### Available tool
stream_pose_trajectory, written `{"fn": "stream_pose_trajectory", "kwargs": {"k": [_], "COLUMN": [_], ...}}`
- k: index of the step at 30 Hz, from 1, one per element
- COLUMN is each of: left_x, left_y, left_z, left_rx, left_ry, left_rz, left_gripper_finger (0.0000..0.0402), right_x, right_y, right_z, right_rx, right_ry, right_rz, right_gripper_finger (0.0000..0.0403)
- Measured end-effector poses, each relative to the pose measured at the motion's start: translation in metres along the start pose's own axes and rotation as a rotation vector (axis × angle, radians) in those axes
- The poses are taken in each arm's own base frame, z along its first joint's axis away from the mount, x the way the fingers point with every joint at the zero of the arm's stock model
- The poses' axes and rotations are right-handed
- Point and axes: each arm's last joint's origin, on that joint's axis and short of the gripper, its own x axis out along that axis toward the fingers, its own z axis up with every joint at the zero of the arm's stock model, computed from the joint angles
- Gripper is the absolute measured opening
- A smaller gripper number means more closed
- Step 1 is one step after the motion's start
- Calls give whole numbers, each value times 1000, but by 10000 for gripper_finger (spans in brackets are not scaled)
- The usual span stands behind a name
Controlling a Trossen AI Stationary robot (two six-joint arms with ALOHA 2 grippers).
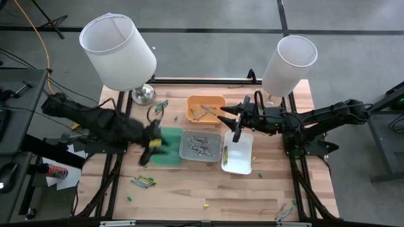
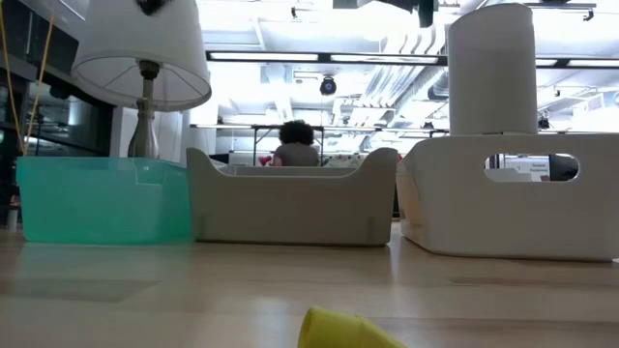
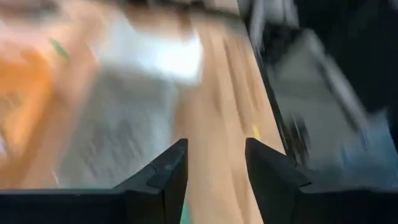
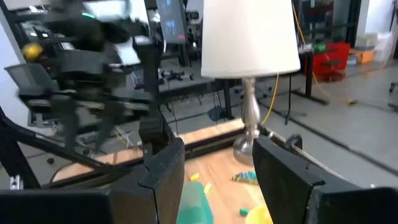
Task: Sort crayons
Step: Put the green crayon into the white bin
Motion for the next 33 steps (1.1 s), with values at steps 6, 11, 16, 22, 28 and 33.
{"fn": "stream_pose_trajectory", "kwargs": {"k": [6,11,16,22,28,33], "left_x": [7,23,41,60,72,76], "left_y": [-55,-88,-93,-81,-72,-66], "left_z": [-51,-110,-145,-163,-174,-181], "left_rx": [76,169,337,360,297,264], "left_ry": [423,597,625,650,630,645], "left_rz": [-60,-17,128,245,210,190], "left_gripper_finger": [126,122,122,121,121,121], "right_x": [0,0,0,0,0,0], "right_y": [-1,-1,-2,-2,-2,-2], "right_z": [-6,-7,-8,-8,-8,-8], "right_rx": [16,13,10,9,7,7], "right_ry": [60,64,71,74,77,77], "right_rz": [-11,-12,-15,-16,-16,-16], "right_gripper_finger": [183,183,183,183,183,183]}}
